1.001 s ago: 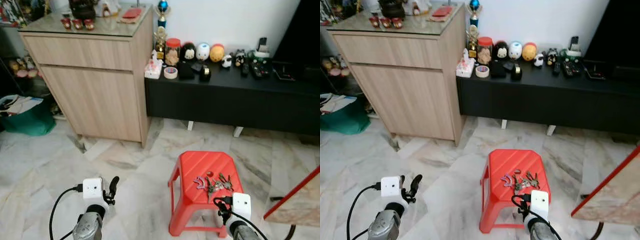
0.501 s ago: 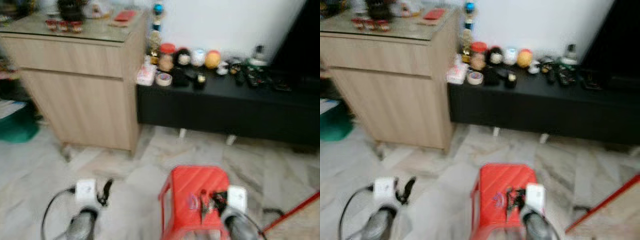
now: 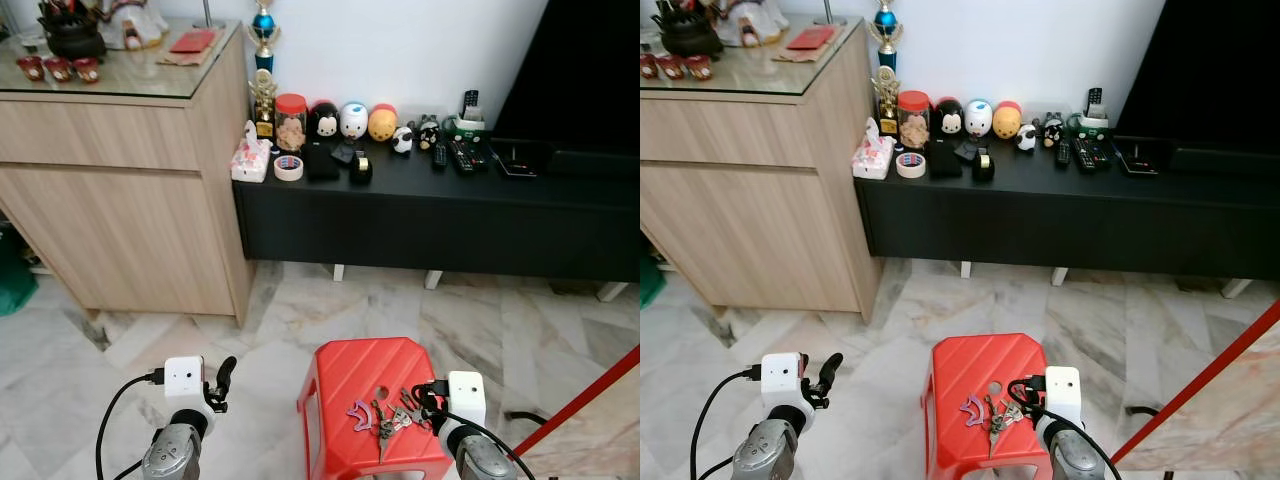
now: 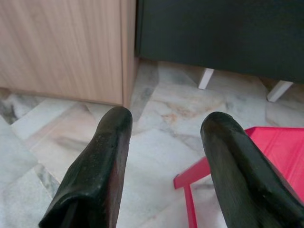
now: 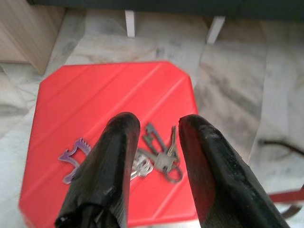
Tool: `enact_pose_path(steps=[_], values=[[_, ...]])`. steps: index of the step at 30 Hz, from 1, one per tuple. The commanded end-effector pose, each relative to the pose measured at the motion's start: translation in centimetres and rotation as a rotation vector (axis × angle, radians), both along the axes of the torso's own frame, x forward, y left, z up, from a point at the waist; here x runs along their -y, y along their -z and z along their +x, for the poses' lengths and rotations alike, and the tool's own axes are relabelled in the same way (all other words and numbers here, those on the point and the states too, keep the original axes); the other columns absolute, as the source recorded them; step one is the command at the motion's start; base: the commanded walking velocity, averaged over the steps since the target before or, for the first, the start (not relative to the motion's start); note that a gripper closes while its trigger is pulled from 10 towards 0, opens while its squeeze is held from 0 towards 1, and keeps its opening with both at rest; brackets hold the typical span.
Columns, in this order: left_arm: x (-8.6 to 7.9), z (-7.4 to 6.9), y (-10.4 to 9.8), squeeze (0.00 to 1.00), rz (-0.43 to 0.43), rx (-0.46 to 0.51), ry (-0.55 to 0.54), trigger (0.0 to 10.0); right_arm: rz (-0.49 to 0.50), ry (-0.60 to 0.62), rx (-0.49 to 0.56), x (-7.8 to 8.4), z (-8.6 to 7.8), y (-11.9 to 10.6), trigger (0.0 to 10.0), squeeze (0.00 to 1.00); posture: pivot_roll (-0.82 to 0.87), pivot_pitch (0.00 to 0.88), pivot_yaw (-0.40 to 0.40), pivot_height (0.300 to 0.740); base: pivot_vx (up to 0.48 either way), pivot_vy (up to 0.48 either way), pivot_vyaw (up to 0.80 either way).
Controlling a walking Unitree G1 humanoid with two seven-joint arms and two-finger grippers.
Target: Hang keys on a hook
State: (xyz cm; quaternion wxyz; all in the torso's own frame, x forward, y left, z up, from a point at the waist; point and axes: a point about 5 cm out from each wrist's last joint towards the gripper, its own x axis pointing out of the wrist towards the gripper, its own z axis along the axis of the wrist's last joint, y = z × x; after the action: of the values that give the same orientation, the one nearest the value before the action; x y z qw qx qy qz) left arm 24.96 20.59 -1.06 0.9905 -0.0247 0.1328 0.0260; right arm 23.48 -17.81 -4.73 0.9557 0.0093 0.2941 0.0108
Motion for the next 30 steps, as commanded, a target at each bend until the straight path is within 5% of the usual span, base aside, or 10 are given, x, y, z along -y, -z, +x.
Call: enact_pose_path(steps=[1,10,30], values=[[-0.2,-0.3,0.2,0.0,-0.009,-0.006,-0.019,10.0,-0.043,-0.038,0.035,0.3,0.5,-0.5,10.0,0.0,-0.05,0.022,-0.066,0.74,0.0,0.0,0.0],[-0.5,0.1,-0.4,0.0,-0.011,0.036,-0.037,10.0,-0.068,-0.07,0.124,-0.3,1.6,-1.6,10.0,0.0,-0.05,0.03,-0.063,0.74,0.0,0.0,0.0],[-0.6,0.2,-0.5,0.0,-0.007,0.034,-0.041,10.0,-0.048,-0.097,0.073,-0.8,1.3,-1.1,10.0,0.0,-0.04,0.034,-0.061,0.666,0.0,0.0,0.0]])
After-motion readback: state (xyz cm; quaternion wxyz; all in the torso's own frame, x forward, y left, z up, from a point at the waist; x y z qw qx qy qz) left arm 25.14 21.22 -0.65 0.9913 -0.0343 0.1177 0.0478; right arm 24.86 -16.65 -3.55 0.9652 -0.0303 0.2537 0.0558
